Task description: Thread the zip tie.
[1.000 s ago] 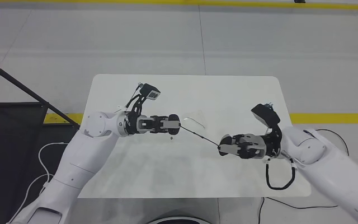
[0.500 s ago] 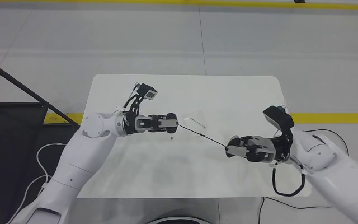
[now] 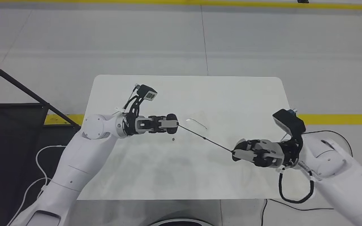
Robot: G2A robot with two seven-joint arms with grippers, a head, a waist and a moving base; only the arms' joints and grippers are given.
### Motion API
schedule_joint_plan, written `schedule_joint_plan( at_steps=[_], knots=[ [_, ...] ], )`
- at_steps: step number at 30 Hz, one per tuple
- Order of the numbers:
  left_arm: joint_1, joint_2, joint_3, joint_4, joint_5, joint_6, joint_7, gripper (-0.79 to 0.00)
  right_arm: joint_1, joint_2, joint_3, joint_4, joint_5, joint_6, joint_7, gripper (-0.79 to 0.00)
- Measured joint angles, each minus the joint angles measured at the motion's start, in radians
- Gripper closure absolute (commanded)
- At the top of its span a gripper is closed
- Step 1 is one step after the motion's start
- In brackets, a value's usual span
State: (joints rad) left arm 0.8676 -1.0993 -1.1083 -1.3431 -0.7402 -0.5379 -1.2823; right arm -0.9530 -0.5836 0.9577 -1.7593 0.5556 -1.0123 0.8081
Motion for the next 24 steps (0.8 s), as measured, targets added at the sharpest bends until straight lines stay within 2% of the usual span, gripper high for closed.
schedule_joint_plan(
  at_steps=[5,6,7,8,14,20,22,24],
  knots=[
    [0.001,0.001,0.002,-0.004,-0.001,0.001,-0.001,0.000,-0.008,-0.003,0.003,0.008,-0.010,0.000,0.000,0.000],
    [0.001,0.002,0.003,-0.005,0.000,0.002,-0.002,-0.062,-0.007,-0.004,-0.001,0.019,-0.018,0.000,0.000,0.000],
    [0.001,0.002,0.005,-0.005,0.001,0.005,-0.005,-0.665,-0.004,-0.005,-0.004,0.030,-0.025,0.000,0.000,0.000],
    [-0.001,0.002,0.007,-0.006,0.001,0.009,-0.009,-0.785,-0.001,-0.006,-0.007,0.040,-0.032,0.000,0.000,0.000],
    [-0.006,0.002,0.008,0.007,0.044,-0.015,0.015,-0.785,0.037,-0.017,-0.038,0.059,-0.079,0.000,0.000,0.000],
    [0.009,0.003,-0.017,0.016,0.133,-0.072,0.116,-0.785,0.075,-0.014,-0.037,0.080,-0.139,0.006,0.005,0.000],
    [0.023,0.006,-0.035,0.001,0.181,-0.081,0.176,-0.785,0.089,-0.014,-0.020,0.082,-0.176,0.053,0.004,0.000],
    [0.045,0.011,-0.061,-0.022,0.240,-0.088,0.244,-0.785,0.097,-0.015,0.004,0.056,-0.249,0.144,-0.029,0.000]
  ],
)
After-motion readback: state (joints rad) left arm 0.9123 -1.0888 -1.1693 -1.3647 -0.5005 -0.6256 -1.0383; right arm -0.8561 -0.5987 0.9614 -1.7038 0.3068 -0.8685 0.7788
